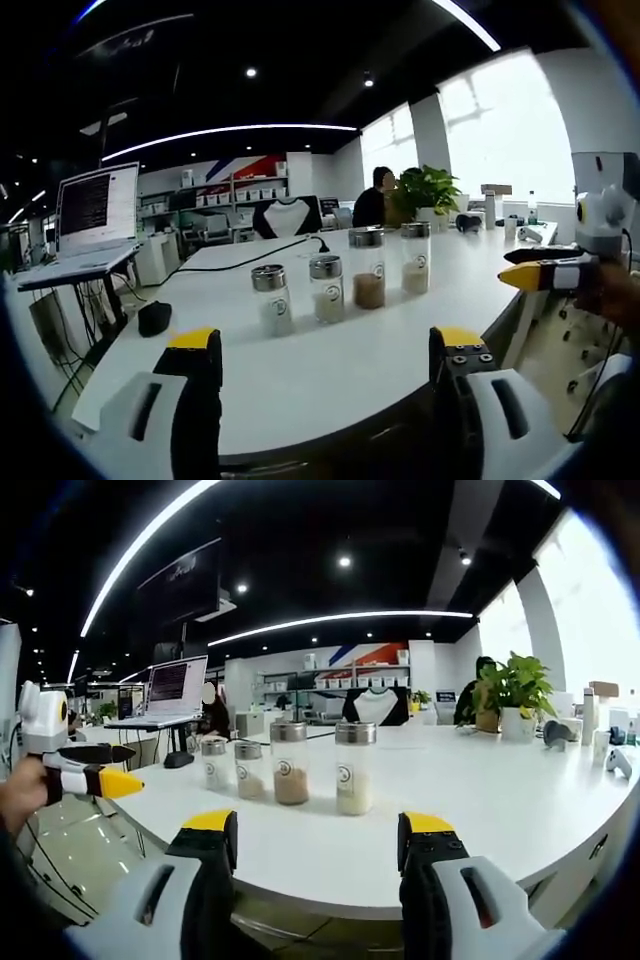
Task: Rotate the seasoning bottle until the label or dispensing opening points toward the visible target arrow and the bottle remains upright within the marked orientation range
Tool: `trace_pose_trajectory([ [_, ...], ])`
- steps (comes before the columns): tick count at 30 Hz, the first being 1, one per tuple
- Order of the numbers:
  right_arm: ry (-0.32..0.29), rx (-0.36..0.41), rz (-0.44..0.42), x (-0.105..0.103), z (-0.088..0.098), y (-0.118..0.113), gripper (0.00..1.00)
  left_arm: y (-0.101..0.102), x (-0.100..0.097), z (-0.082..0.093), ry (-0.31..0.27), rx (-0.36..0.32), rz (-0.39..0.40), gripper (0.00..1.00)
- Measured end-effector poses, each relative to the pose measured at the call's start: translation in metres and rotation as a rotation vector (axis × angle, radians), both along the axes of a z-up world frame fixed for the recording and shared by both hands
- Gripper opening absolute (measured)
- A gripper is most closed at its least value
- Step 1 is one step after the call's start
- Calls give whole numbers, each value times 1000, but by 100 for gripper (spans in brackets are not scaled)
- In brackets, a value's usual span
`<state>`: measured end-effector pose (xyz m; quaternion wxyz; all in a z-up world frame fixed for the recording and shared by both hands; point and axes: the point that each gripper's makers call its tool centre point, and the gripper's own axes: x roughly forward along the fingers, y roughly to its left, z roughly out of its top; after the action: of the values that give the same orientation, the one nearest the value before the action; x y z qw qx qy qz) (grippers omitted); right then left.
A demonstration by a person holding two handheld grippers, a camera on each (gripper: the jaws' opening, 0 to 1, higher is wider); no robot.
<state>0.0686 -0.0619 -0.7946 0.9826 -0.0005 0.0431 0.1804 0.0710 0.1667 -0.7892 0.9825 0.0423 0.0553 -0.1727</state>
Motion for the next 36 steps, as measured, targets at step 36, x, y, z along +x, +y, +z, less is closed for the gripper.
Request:
trace_pose_trajectory([
  [36, 33, 26, 32, 13, -11, 1, 64, -10, 16, -2, 21, 7, -26, 89],
])
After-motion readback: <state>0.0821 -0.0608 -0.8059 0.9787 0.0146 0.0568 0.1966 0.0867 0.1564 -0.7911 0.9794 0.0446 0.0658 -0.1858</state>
